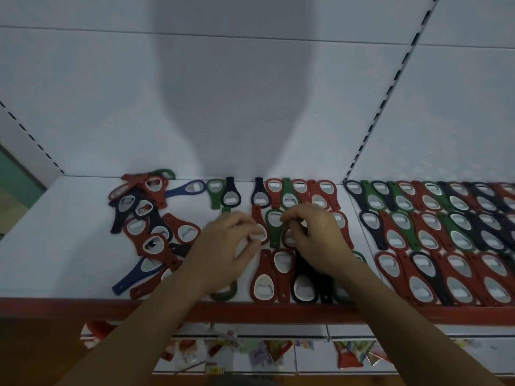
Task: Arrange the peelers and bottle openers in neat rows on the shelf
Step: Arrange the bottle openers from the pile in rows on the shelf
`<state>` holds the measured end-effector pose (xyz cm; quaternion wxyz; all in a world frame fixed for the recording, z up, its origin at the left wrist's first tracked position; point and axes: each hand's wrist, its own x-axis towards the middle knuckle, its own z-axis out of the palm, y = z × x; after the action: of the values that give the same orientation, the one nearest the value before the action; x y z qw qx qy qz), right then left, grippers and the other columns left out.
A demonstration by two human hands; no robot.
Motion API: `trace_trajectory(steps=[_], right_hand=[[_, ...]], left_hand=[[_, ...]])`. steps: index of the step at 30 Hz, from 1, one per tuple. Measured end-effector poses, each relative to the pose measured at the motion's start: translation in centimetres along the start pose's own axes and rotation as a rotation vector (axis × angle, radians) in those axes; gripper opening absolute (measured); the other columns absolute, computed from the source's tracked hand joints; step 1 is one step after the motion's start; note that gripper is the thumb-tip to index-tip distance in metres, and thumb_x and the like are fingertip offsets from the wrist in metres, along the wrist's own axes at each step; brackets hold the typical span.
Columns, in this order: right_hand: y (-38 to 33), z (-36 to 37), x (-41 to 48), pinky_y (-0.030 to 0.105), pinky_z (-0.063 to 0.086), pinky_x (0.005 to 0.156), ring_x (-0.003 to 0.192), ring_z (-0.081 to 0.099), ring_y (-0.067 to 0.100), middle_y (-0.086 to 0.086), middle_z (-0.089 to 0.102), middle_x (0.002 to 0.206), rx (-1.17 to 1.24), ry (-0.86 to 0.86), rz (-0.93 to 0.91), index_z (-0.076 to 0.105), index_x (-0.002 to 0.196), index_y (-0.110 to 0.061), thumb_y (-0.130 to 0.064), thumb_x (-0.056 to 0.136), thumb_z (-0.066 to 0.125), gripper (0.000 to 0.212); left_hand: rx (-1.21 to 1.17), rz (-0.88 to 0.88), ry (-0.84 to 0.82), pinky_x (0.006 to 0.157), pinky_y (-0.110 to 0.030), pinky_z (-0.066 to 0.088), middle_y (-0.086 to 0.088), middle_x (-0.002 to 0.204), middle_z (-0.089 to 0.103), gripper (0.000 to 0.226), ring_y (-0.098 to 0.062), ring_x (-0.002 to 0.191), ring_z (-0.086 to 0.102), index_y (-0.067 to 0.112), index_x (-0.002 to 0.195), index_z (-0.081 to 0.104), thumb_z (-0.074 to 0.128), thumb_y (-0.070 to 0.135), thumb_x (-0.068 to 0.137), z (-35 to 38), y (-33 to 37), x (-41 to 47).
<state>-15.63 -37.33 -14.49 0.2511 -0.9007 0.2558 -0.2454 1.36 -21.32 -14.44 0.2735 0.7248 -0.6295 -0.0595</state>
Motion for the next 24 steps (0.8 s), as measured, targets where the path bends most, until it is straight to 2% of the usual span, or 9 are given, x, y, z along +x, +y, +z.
trace_trajectory(steps=[1,3,5,7,10,18,22,24], right_hand=[[0.3,0.0,0.3,0.015,0.043,0.082,0.095,0.054,0.007,-0.008,0.067,0.102,-0.038,0.030,0.016,0.072,0.104,-0.020,-0.007,0.096,0.057,0.021],[0.9,-0.2,0.9,0.015,0.039,0.083,0.099,0.049,0.008,-0.008,0.066,0.109,-0.120,0.021,0.036,0.070,0.110,-0.024,-0.015,0.097,0.059,0.019],[1.4,-0.4,1.3,0.029,0.045,0.089,0.107,0.050,0.014,-0.007,0.063,0.118,-0.166,-0.054,0.036,0.068,0.117,-0.026,-0.021,0.097,0.060,0.022],[1.7,-0.7,1.4,0.042,0.048,0.093,0.112,0.050,0.017,-0.008,0.063,0.122,-0.184,-0.115,0.024,0.067,0.120,-0.028,-0.024,0.097,0.060,0.024],[1.9,-1.1,1.3,0.048,0.049,0.094,0.114,0.049,0.016,-0.010,0.063,0.124,-0.196,-0.137,0.009,0.067,0.121,-0.029,-0.025,0.096,0.060,0.026],[1.8,-1.0,0.8,0.050,0.045,0.101,0.121,0.050,0.017,-0.007,0.067,0.126,-0.150,-0.126,0.026,0.067,0.125,-0.023,-0.007,0.094,0.056,0.037],[2.0,-1.2,1.2,0.038,0.047,0.101,0.115,0.055,0.016,-0.003,0.068,0.122,-0.111,-0.036,0.076,0.068,0.124,-0.019,-0.003,0.096,0.054,0.035],[2.1,-1.4,2.0,0.037,0.047,0.099,0.113,0.056,0.018,-0.002,0.067,0.123,-0.135,0.000,0.090,0.068,0.124,-0.019,-0.005,0.096,0.053,0.034]], left_hand=[[0.041,-0.049,0.017,0.105,-0.039,0.047,0.010,0.132,0.055,0.043,-0.008,0.122,0.050,0.029,0.133,0.063,0.043,0.049,0.101,0.0,-0.2,0.8],[0.142,-0.081,-0.069,0.112,-0.045,0.040,0.005,0.148,0.047,0.046,-0.015,0.136,0.044,0.031,0.145,0.053,0.045,0.049,0.103,0.2,-0.6,2.0],[0.184,-0.068,-0.161,0.113,-0.046,0.034,0.006,0.155,0.040,0.048,-0.016,0.142,0.038,0.034,0.147,0.049,0.048,0.051,0.102,0.5,-1.1,2.3],[0.169,-0.069,-0.176,0.114,-0.046,0.030,0.010,0.155,0.038,0.047,-0.013,0.143,0.035,0.036,0.145,0.050,0.051,0.052,0.100,0.7,-1.4,2.2],[0.152,-0.063,-0.166,0.116,-0.045,0.027,0.014,0.155,0.038,0.046,-0.009,0.145,0.031,0.039,0.144,0.051,0.053,0.051,0.099,0.9,-1.4,2.1],[0.149,-0.081,-0.160,0.117,-0.044,0.023,0.017,0.155,0.038,0.046,-0.006,0.144,0.030,0.039,0.144,0.051,0.053,0.051,0.100,1.1,-1.1,2.1],[0.133,-0.102,-0.096,0.112,-0.046,0.029,0.015,0.148,0.045,0.041,-0.008,0.139,0.039,0.036,0.142,0.053,0.049,0.047,0.103,1.0,-1.3,2.7],[0.120,-0.179,-0.059,0.115,-0.049,0.028,0.009,0.153,0.043,0.045,-0.013,0.141,0.038,0.033,0.148,0.047,0.047,0.042,0.104,0.8,-1.5,4.1]])
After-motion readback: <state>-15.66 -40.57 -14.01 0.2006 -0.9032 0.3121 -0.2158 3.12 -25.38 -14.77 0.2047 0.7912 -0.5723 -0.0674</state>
